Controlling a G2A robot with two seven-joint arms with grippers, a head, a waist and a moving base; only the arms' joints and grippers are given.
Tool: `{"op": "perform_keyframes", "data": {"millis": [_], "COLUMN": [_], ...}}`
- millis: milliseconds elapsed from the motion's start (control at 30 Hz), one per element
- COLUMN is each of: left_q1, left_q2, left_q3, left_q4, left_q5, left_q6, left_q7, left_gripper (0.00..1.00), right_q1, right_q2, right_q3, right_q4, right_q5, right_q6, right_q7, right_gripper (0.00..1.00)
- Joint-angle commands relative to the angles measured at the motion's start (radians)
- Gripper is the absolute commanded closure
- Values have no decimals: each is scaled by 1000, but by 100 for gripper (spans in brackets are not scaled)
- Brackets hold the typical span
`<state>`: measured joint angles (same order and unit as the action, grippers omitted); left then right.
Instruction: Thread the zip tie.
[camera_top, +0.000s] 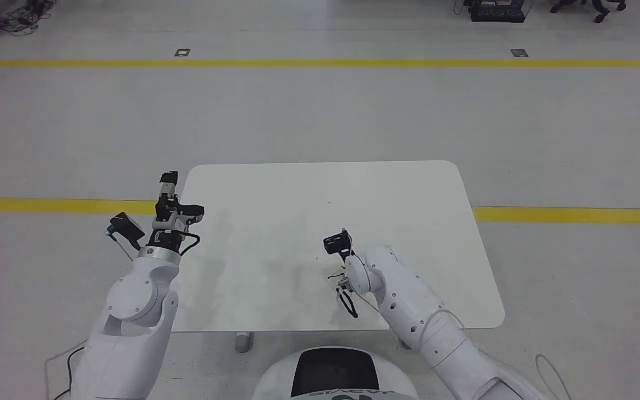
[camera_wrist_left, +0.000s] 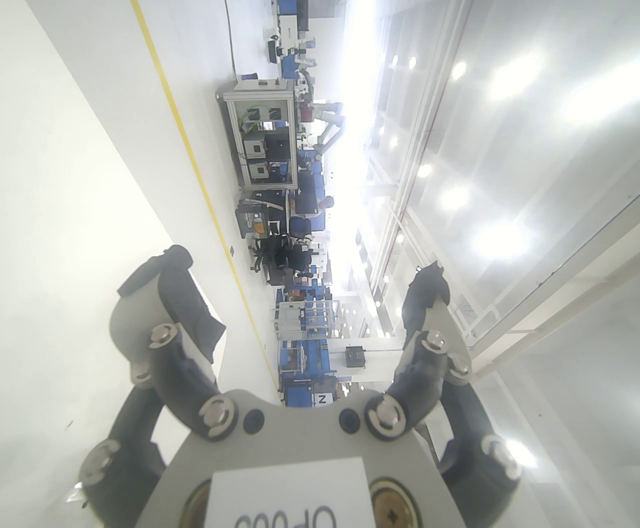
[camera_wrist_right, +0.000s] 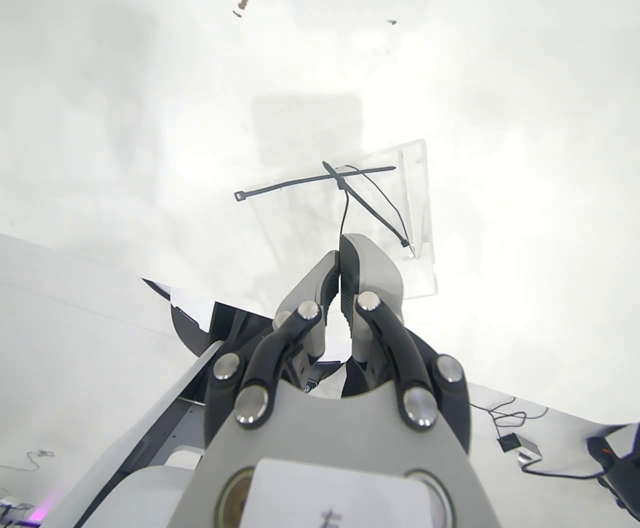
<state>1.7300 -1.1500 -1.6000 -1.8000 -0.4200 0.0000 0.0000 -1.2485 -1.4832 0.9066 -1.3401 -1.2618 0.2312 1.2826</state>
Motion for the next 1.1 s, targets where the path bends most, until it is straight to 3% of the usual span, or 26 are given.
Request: {"op": "perform_keyframes", "data": {"millis": [0, 700, 933, 1067], "left_q1": [0, 0, 0, 0], "left_q2": [0, 0, 0, 0], "left_q3": [0, 0, 0, 0], "left_q4": [0, 0, 0, 0], "left_q5": [0, 0, 0, 0], "left_q6": [0, 0, 0, 0], "left_q7": [0, 0, 0, 0], "left_gripper": [0, 0, 0, 0], "right_q1": [-6, -76, -101, -118], "right_q2": [3, 42, 59, 71], "right_q3": [11, 179, 239, 282], "right_q4": [-10, -74, -87, -91], "right_q5": [11, 237, 346, 426], "right_q6": [-9, -143, -223, -303], "right_q7": [-2, -68, -95, -121], "right_gripper": [100, 100, 100, 100]}}
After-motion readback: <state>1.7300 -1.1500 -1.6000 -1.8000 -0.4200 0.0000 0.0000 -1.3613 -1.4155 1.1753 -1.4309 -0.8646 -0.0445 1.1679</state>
